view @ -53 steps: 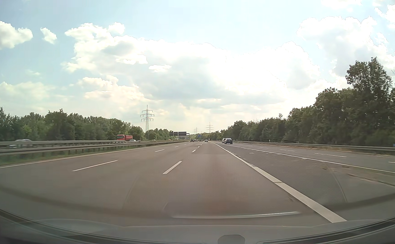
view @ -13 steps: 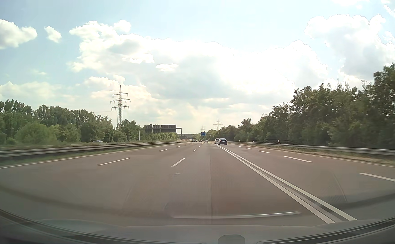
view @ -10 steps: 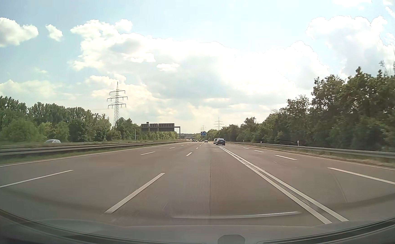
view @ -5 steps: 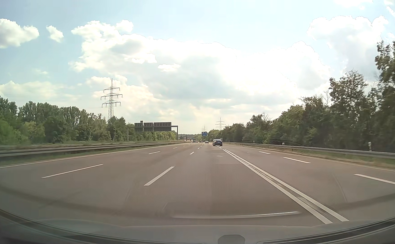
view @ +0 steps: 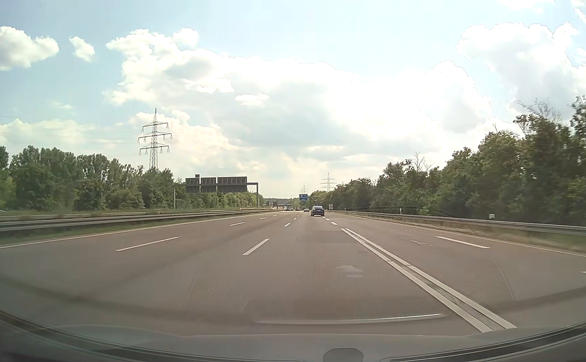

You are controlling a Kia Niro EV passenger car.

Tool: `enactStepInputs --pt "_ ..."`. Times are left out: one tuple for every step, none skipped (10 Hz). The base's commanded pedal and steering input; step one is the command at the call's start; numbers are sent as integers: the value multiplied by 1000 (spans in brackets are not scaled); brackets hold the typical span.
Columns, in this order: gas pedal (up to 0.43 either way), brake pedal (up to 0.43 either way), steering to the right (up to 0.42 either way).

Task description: Follow the waypoints while adhering to traffic rules and regulations

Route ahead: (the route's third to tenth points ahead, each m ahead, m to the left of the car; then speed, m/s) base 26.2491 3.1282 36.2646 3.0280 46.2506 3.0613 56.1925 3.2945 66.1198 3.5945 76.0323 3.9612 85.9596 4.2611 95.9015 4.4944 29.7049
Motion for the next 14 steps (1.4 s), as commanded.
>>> enactStepInputs --pt "130 30 -1" --pt "130 30 -1" --pt "130 30 -2" --pt "130 30 -2" --pt "130 30 -2" --pt "130 30 -3" --pt "130 30 -3" --pt "130 30 -3" --pt "130 30 -2" --pt "130 30 -3" --pt "138 30 -3" --pt "138 30 -3" --pt "138 30 -3" --pt "138 30 -4"
